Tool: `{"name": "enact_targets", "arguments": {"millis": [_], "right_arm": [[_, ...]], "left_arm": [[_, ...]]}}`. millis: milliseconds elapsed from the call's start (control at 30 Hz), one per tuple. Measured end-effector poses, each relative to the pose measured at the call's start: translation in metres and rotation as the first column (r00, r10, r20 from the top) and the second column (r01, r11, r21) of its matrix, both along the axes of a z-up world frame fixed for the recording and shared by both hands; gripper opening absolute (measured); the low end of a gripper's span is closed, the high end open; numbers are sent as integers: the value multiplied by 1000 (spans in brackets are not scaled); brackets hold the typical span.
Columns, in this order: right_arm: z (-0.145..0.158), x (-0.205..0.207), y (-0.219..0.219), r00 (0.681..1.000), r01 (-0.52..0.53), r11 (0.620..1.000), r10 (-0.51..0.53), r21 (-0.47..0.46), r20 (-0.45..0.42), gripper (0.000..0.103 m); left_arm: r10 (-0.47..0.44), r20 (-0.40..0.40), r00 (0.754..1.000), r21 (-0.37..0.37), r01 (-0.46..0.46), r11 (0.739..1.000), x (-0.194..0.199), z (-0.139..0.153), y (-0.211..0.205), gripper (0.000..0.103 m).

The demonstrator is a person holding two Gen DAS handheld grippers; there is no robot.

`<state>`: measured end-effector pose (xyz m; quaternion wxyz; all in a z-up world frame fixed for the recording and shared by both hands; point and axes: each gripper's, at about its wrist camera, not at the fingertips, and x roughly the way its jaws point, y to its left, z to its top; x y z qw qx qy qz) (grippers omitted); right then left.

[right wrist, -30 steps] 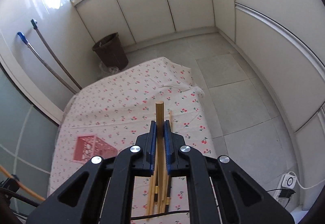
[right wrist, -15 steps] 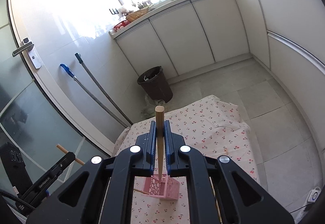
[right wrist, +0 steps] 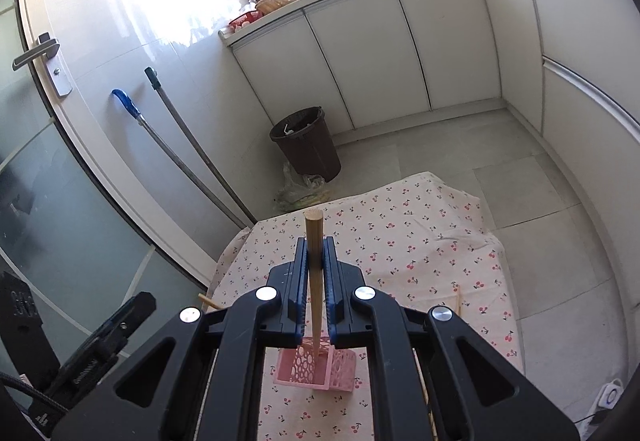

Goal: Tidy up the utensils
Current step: 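Lower both held chopsticks into the pink basket and open both grippers, then reach the left gripper to the bundle and grasp another chopstick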

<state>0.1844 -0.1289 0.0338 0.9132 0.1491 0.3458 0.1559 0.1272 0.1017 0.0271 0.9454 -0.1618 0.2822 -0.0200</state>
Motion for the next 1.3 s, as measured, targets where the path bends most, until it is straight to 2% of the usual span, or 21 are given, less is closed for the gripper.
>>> {"name": "enact_targets", "arguments": {"millis": [267,300,333,367,400,600,800,1300], "right_arm": [[-13,5,25,1000,-20,999,20,-30,-10,11],[-16,6,29,1000,-28,999,27,-34,-12,15],[-20,8,33,999,-38,999,37,-35,-21,34],[-23,9,36,999,-40,999,39,-36,-33,44],[-25,8,38,999,-41,998,39,-37,-35,47],[-26,-6,45,999,-44,994,43,-105,-16,47],[-31,-22,39,1000,-26,987,24,-161,-11,49],[-55,-58,3,999,28,960,-35,-280,-19,76]], "left_arm": [[8,-31,999,-2,-8,1000,-5,-6,6,60],[8,-36,999,-2,-8,1000,-5,-7,6,60],[7,-40,999,-1,-7,1000,-4,-7,6,60],[6,-44,999,2,-6,1000,-4,-8,5,60],[4,-45,999,5,-4,1000,-5,-8,6,60],[-7,-51,999,25,9,1000,-8,-11,0,60],[-14,-67,998,77,19,997,-11,-18,-12,68],[-34,-116,993,191,56,980,-14,-43,-49,87]]}}
